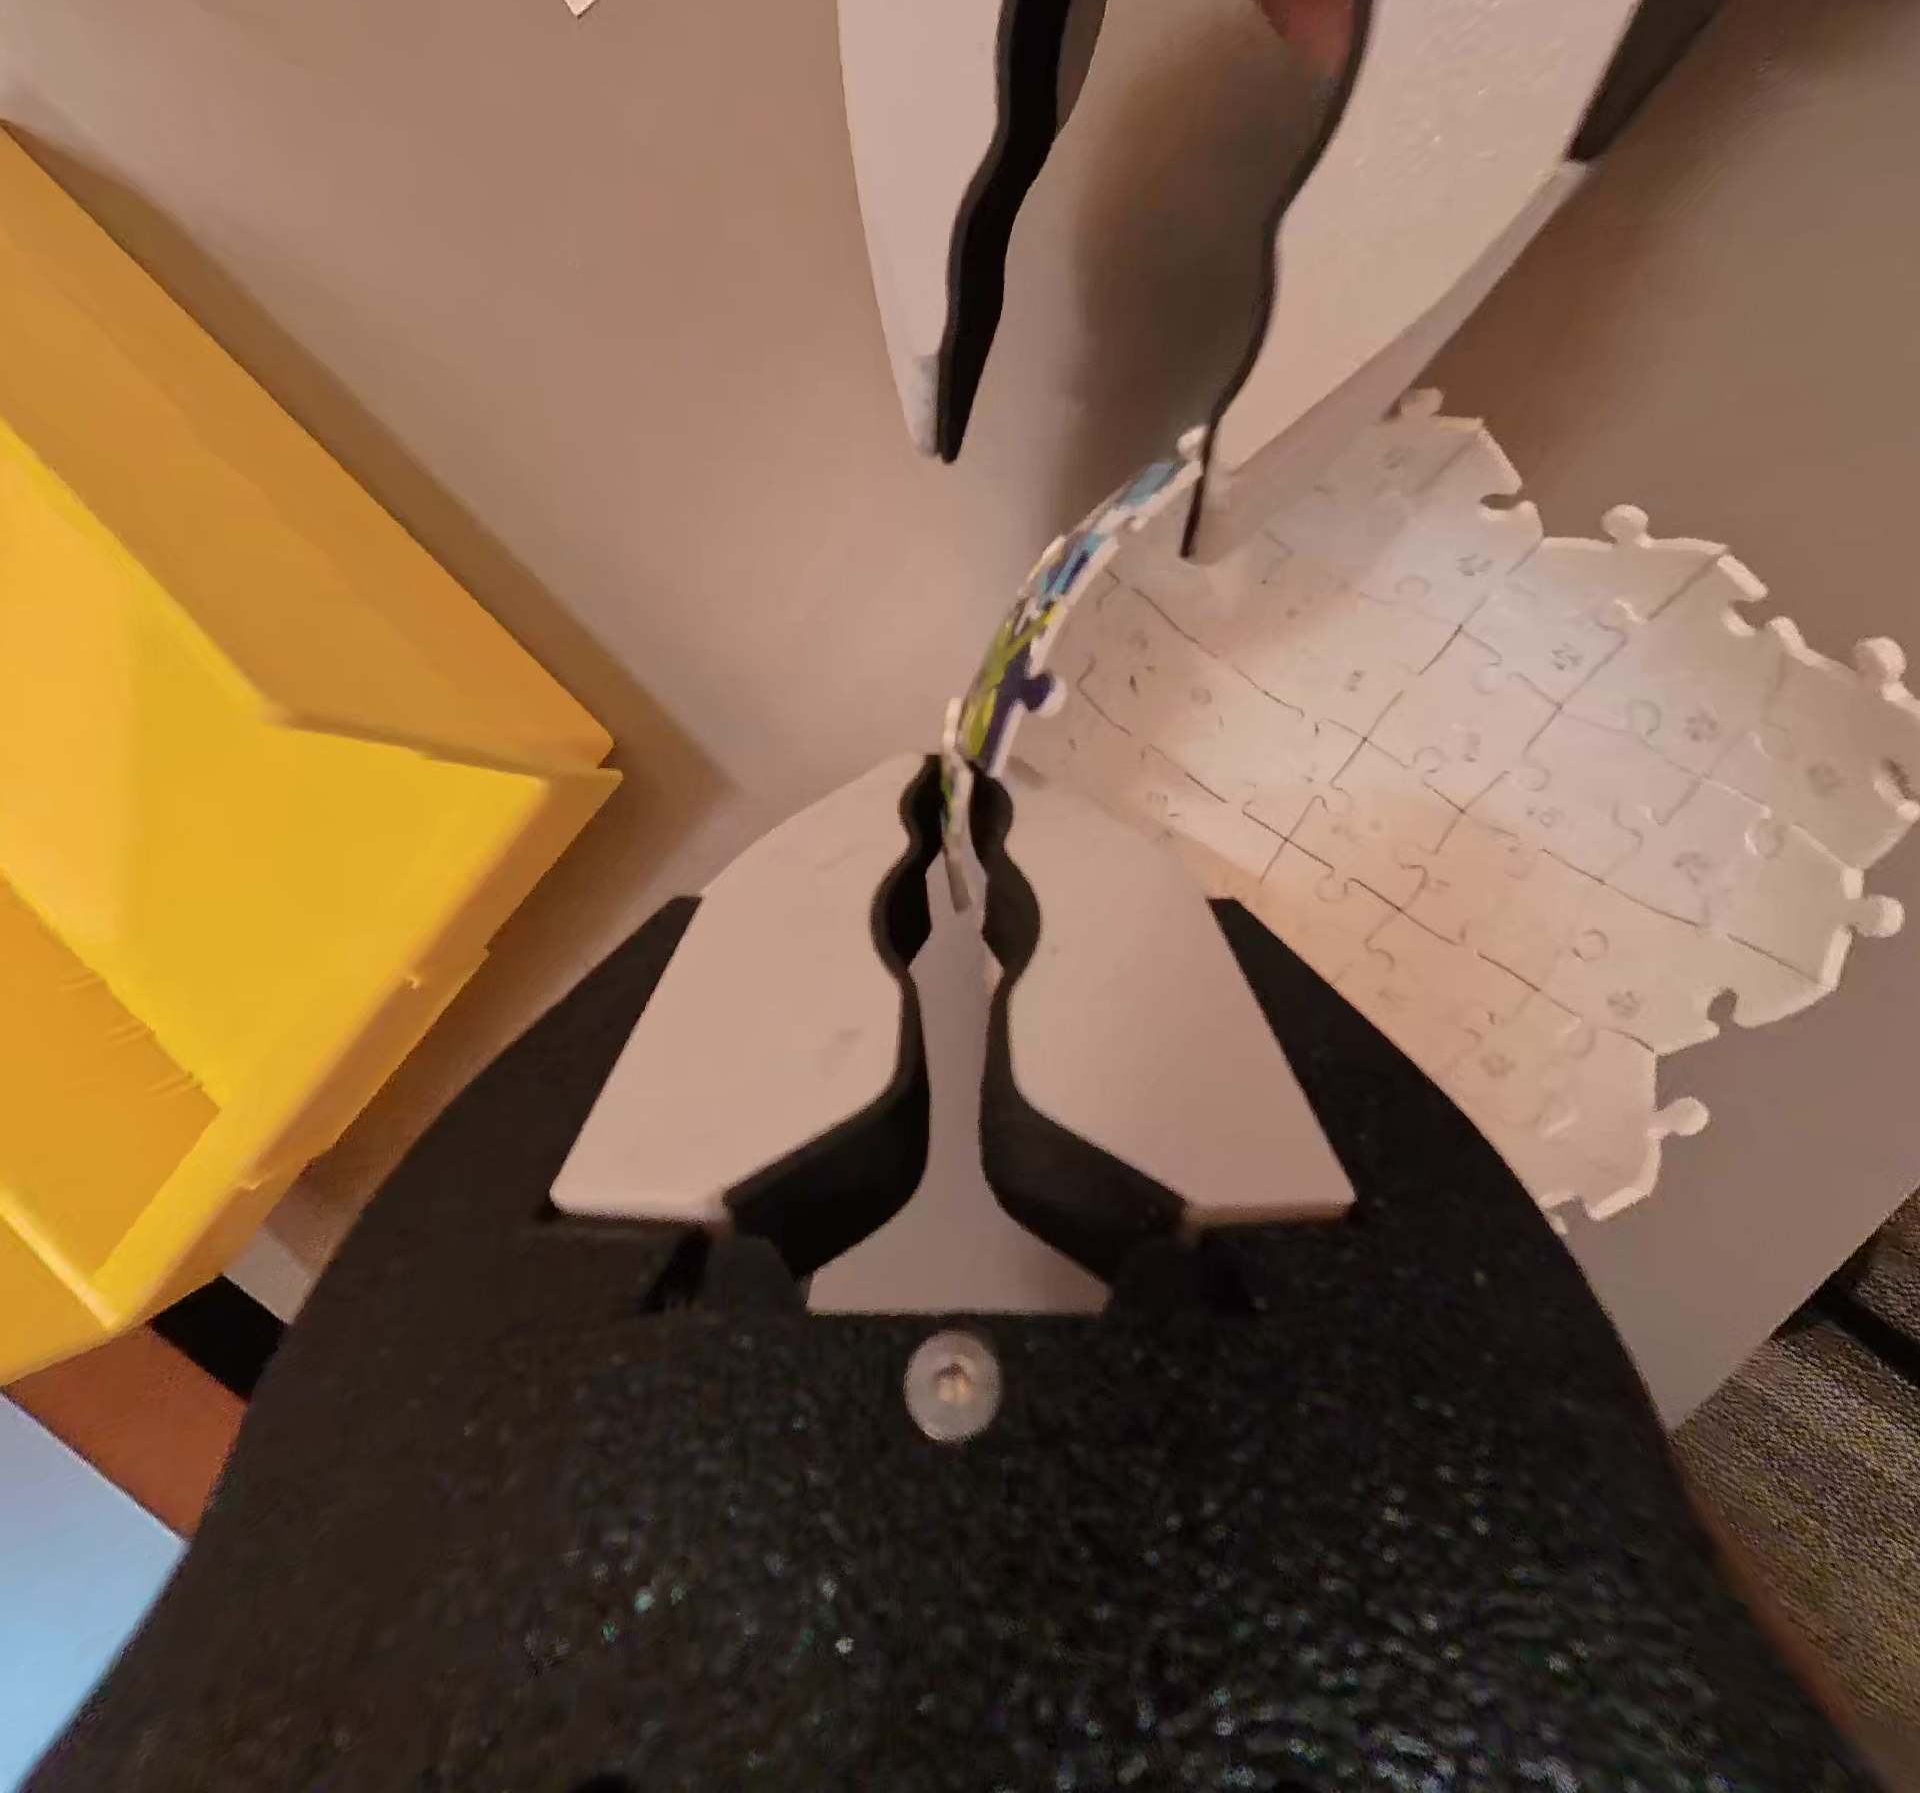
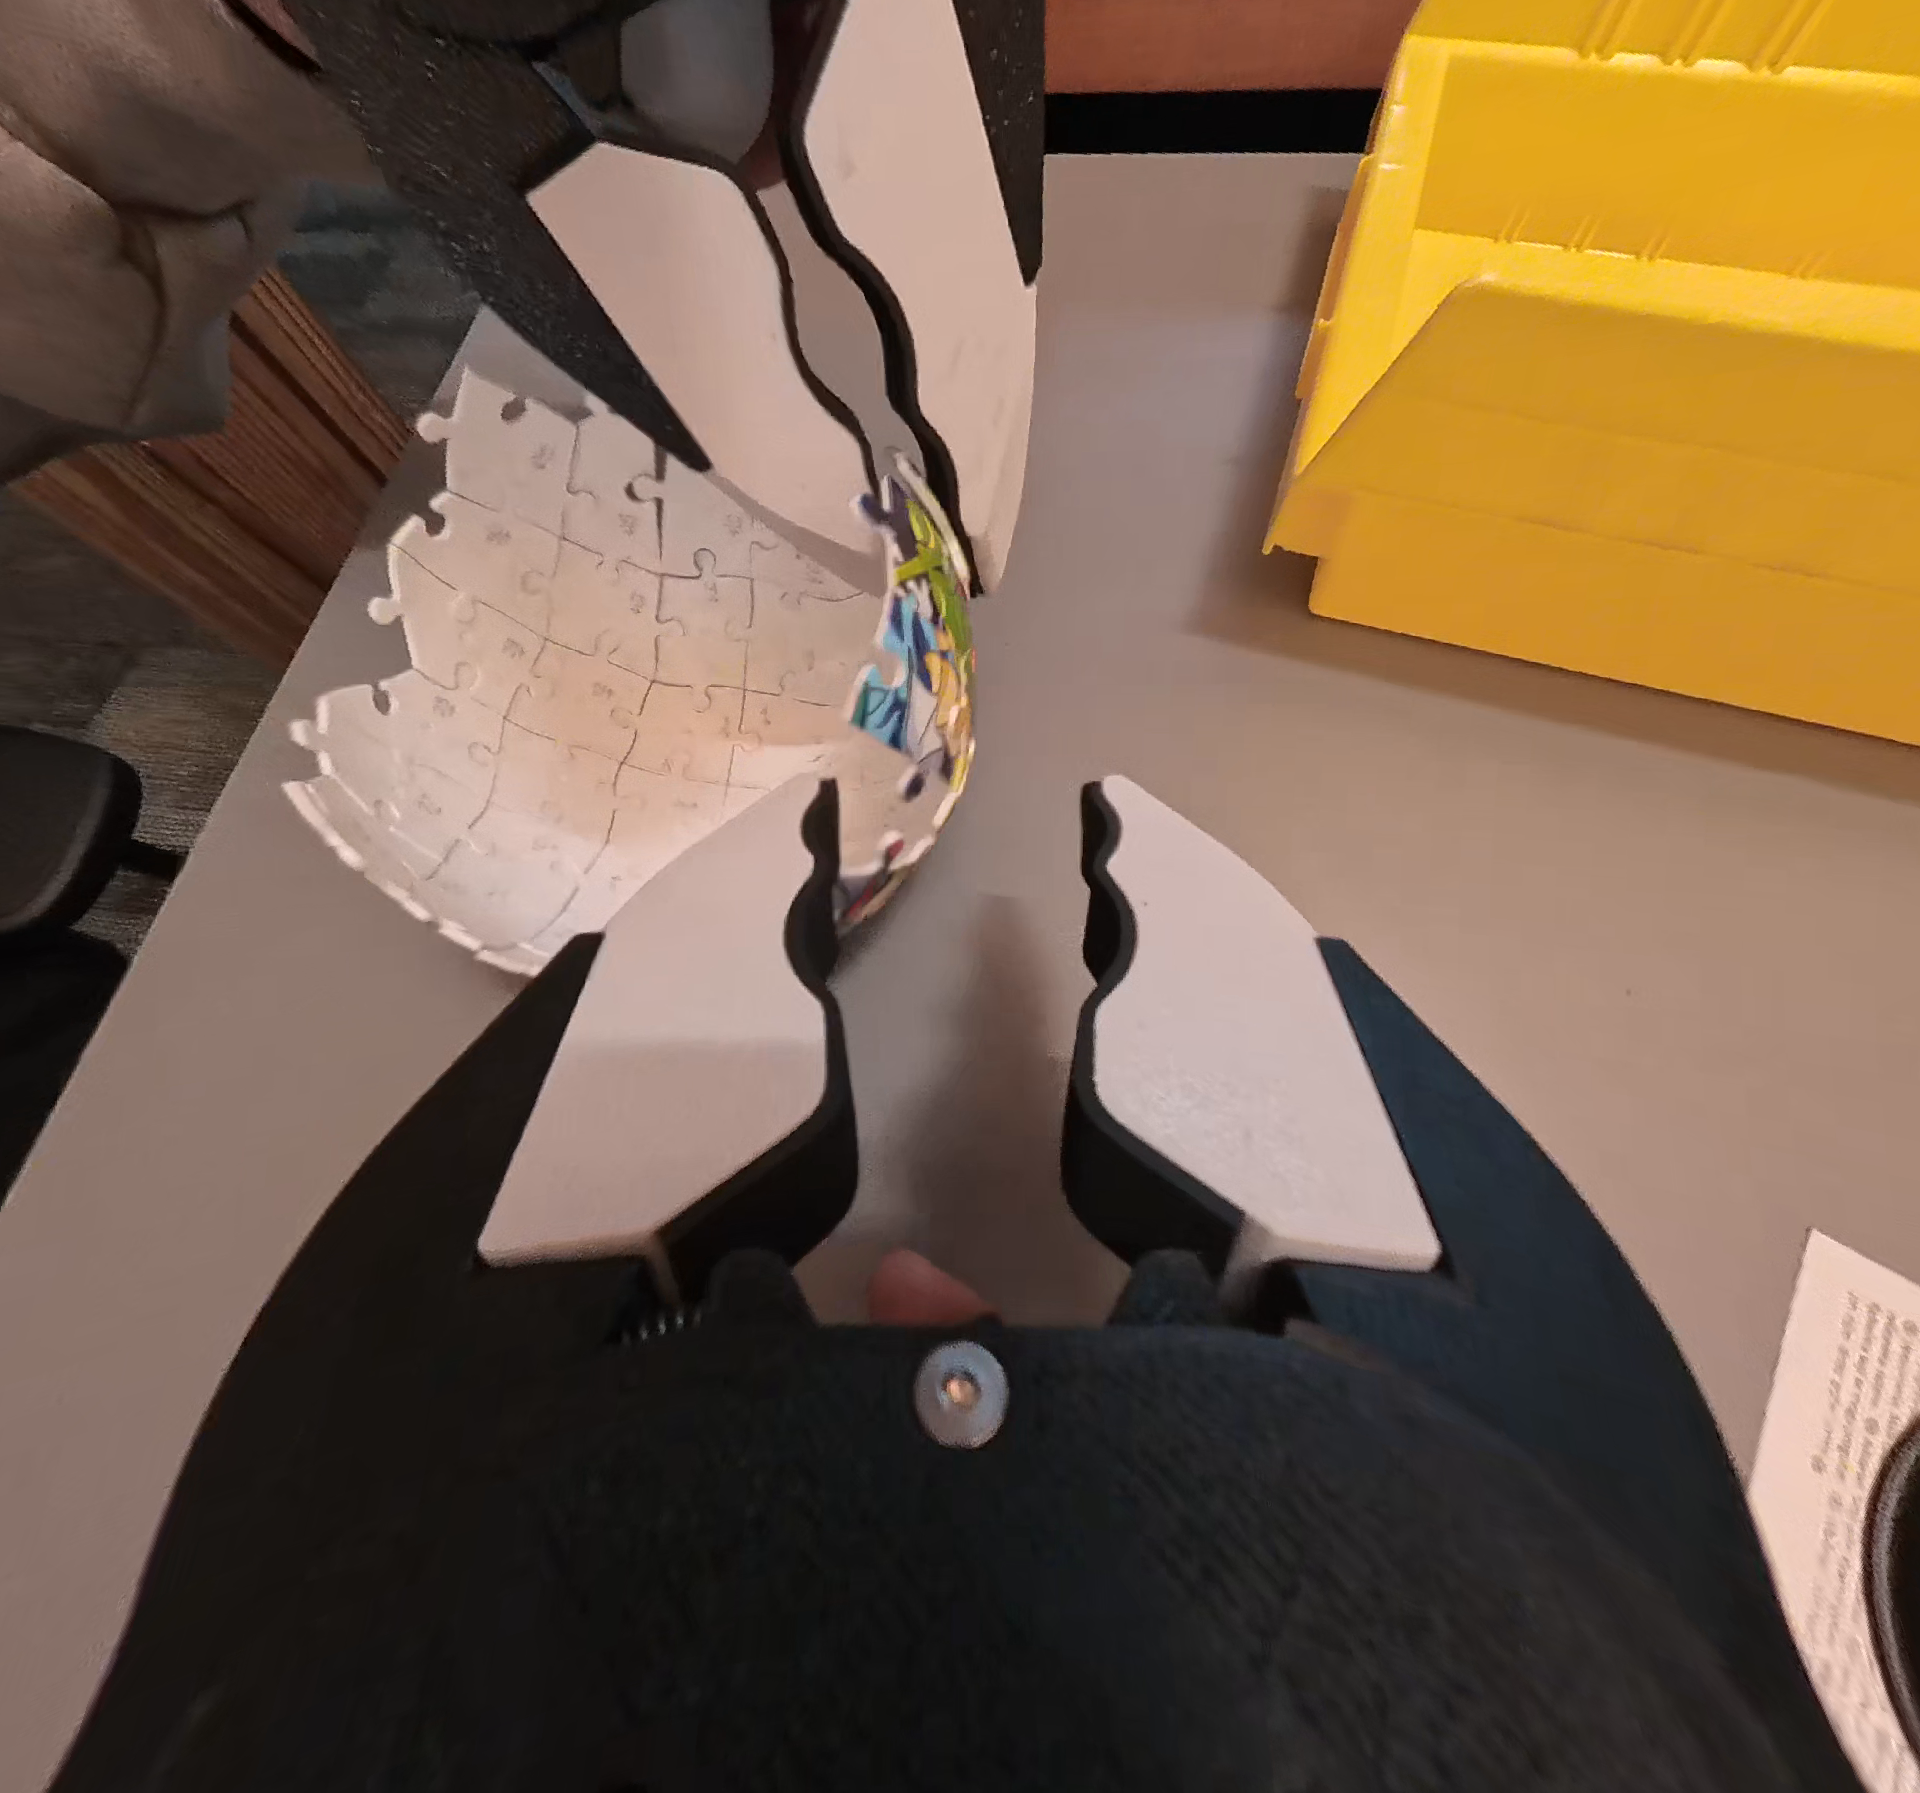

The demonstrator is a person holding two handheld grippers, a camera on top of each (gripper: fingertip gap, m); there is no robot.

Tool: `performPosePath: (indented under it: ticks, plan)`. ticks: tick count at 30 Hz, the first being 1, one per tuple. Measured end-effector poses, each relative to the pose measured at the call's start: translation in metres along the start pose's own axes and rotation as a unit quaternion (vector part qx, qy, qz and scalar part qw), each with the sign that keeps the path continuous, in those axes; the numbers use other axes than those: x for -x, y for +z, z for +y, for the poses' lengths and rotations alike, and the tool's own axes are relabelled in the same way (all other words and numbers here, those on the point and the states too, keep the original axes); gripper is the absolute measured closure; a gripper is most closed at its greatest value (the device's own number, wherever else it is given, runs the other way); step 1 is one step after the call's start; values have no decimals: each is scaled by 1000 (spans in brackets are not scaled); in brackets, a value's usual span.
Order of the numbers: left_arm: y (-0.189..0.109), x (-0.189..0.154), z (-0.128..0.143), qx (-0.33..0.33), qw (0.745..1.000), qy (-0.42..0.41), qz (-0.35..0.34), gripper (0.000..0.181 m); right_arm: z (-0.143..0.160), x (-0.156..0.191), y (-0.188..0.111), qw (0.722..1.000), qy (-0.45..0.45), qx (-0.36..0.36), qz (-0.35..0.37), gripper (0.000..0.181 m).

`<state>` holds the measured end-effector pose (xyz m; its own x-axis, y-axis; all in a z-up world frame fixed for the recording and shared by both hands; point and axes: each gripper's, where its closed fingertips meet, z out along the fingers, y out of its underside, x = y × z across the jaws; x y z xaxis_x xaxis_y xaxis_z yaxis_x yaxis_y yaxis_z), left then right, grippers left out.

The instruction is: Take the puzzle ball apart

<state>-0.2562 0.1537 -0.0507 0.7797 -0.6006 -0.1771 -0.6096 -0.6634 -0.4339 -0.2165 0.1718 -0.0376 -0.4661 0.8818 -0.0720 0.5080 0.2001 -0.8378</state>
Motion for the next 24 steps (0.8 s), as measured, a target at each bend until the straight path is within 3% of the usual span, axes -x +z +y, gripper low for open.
performPosePath:
  ticks: [1, 5, 8, 11, 15, 24]
  plan:
    - [0, 1, 2, 6, 1000, -7, -2, 177, 0, 2, -3, 1000, 2, 2, 0, 130]
    - [-2, 2, 9, 15, 999, -29, -7, 178, 15, 19, -22, 1000, -2, 25, -9, 97]
    - [-1, 4, 14, 20, 999, -43, -7, 177, 27, 41, -21, 999, -20, 19, -15, 85]
    - [-1, 7, 18, 23, 998, -51, -6, 171, 41, 50, -6, 996, -68, 50, 6, 81]
    - [-4, 5, 16, 9, 998, -54, 9, 163, 29, 39, 8, 996, -73, 28, 30, 75]
    - [-10, 4, 20, 8, 998, -56, -12, 172, 25, 48, 17, 997, -75, 24, 6, 85]
